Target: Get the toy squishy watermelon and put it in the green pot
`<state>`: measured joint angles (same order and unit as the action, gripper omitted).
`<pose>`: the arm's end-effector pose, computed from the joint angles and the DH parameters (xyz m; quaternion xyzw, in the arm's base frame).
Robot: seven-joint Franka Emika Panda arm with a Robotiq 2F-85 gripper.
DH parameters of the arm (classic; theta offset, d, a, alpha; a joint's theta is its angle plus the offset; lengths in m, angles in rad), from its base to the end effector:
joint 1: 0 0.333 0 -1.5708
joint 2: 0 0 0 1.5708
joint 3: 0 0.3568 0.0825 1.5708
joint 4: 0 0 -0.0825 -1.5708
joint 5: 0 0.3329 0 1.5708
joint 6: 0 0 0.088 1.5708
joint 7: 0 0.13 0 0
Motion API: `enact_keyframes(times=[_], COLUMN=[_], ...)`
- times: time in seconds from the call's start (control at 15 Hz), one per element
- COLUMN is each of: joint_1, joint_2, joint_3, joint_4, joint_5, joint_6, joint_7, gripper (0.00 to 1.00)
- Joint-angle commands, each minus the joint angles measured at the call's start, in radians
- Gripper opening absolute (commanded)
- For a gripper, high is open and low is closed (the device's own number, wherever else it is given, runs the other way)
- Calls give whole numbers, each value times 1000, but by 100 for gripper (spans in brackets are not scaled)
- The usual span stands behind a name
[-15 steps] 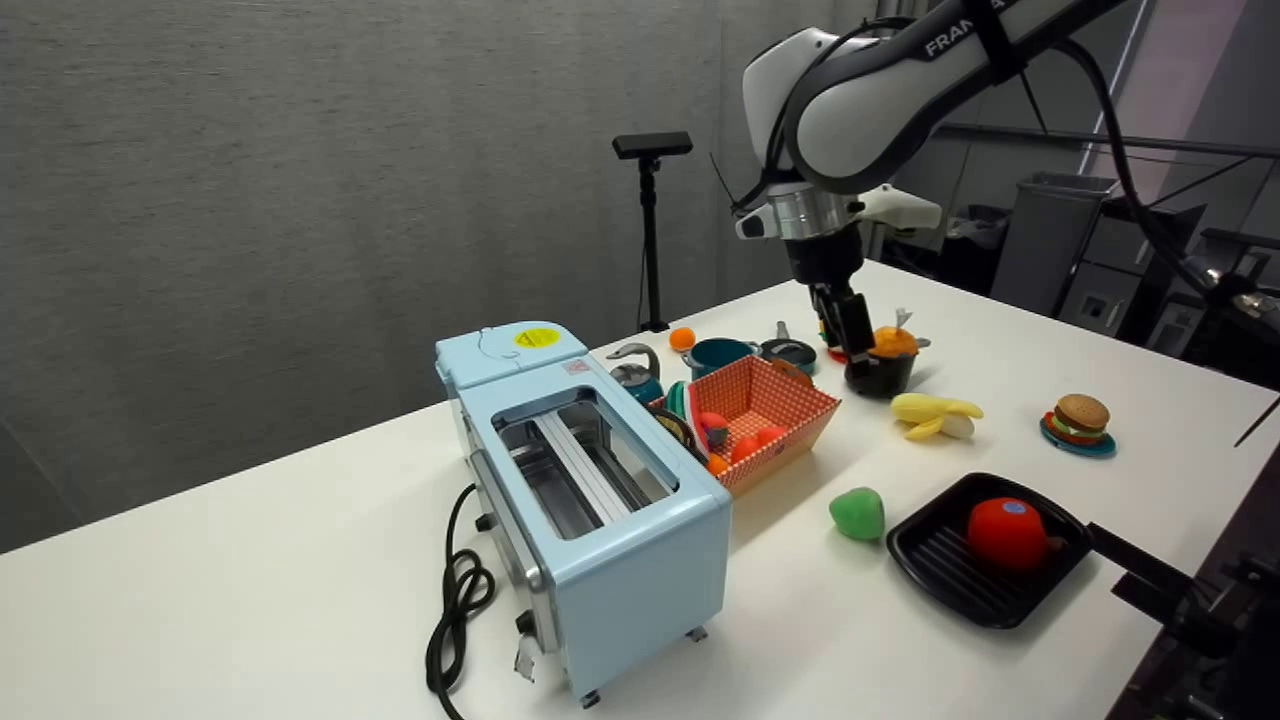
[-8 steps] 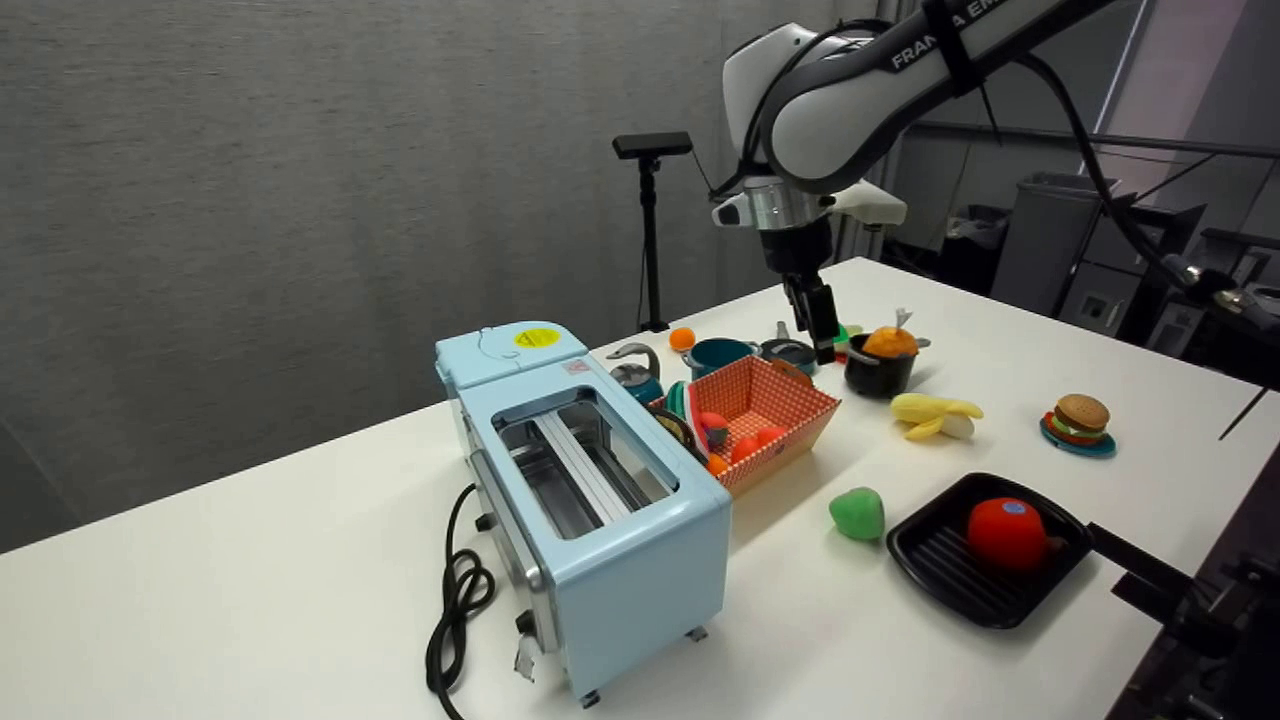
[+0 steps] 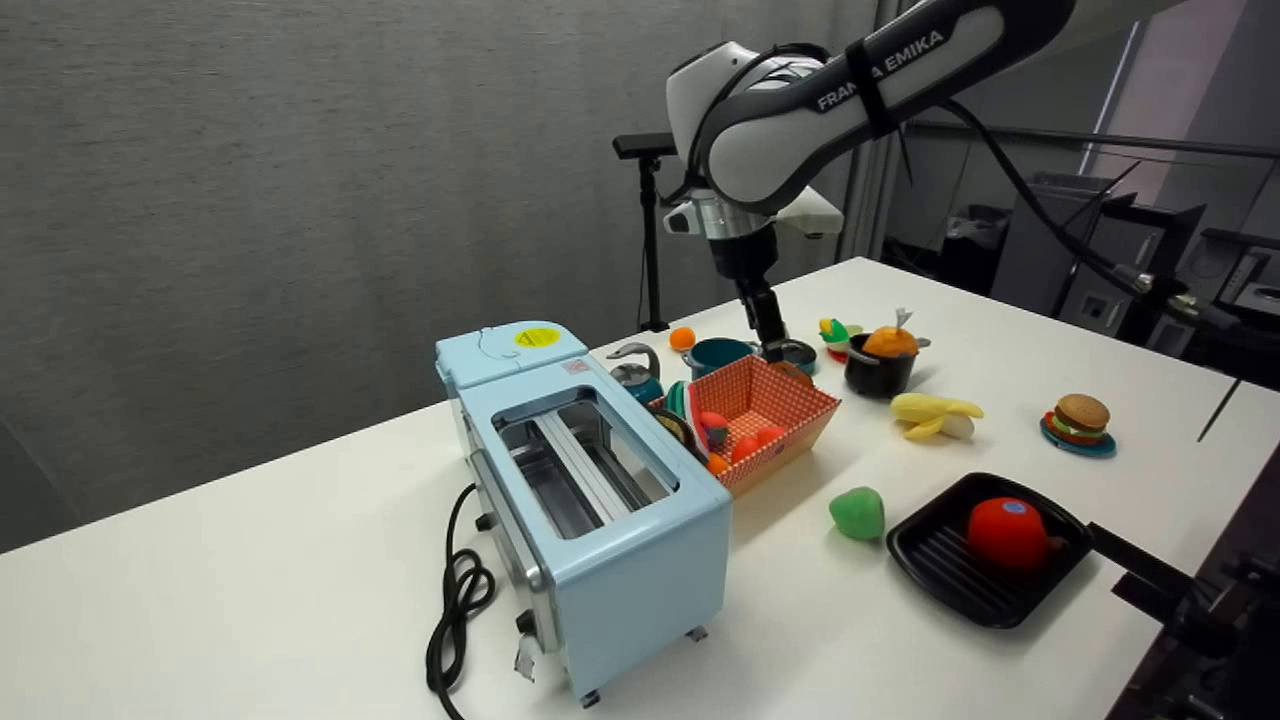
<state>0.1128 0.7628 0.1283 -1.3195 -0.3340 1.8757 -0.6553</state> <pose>0.6903 0.1141 0.3025 0.8676 0.4755 -0.1186 0.0849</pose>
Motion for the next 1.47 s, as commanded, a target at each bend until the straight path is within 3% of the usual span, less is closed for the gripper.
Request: enact_keyframes(times=[0.0,0.67,1.4], joint_1=[46,71,144], joint_2=[132,356,468], joint_3=[-20,-52,-92], joint_4=[217,576,740], joint_5=[-22,3,-15], joint_6=[-100,-273,-350], joint_7=[-40,-110,-276], gripper=[100,100,100])
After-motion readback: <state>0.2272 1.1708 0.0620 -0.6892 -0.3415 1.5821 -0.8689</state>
